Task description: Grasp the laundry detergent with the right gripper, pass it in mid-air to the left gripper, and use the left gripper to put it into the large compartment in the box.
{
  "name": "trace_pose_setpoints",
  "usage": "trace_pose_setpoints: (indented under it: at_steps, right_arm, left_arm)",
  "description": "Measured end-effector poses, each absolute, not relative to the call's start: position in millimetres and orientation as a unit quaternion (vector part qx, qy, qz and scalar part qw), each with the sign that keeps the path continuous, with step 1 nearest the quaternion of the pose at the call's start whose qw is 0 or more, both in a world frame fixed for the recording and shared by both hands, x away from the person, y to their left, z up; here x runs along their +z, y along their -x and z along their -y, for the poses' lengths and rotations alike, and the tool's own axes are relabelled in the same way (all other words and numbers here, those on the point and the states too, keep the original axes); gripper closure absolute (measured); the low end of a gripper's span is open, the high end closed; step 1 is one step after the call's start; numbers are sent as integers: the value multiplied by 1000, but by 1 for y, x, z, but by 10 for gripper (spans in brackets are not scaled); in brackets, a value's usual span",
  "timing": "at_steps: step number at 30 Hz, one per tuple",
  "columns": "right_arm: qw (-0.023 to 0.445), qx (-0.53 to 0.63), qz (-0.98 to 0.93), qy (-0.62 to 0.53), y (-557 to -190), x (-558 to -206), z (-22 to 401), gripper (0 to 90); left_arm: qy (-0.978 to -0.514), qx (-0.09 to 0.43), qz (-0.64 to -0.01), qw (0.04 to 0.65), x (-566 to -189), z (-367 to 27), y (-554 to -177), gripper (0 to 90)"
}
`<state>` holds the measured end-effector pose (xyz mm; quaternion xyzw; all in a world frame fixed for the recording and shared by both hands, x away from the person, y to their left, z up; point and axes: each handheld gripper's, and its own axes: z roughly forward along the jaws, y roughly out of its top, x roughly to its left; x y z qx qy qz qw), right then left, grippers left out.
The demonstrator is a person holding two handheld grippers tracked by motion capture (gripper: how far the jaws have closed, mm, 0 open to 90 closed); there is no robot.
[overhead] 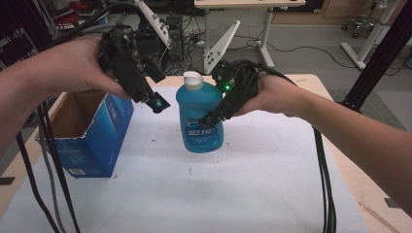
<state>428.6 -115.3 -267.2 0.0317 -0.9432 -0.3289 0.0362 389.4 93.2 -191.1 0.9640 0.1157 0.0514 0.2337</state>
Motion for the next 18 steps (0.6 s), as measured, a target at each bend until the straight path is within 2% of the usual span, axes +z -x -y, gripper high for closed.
trace_pose_setpoints:
  at_steps: [6, 18]
  right_arm:
    - [38, -326, 944, -40, -429, -263, 107, 456]
    - [43, -320, 945, -47, -426, -263, 97, 457]
  left_arm:
    - [-970, 43, -87, 222, -187, -80, -389, 165]
    - [-975, 39, -70, 208, -197, -56, -393, 165]
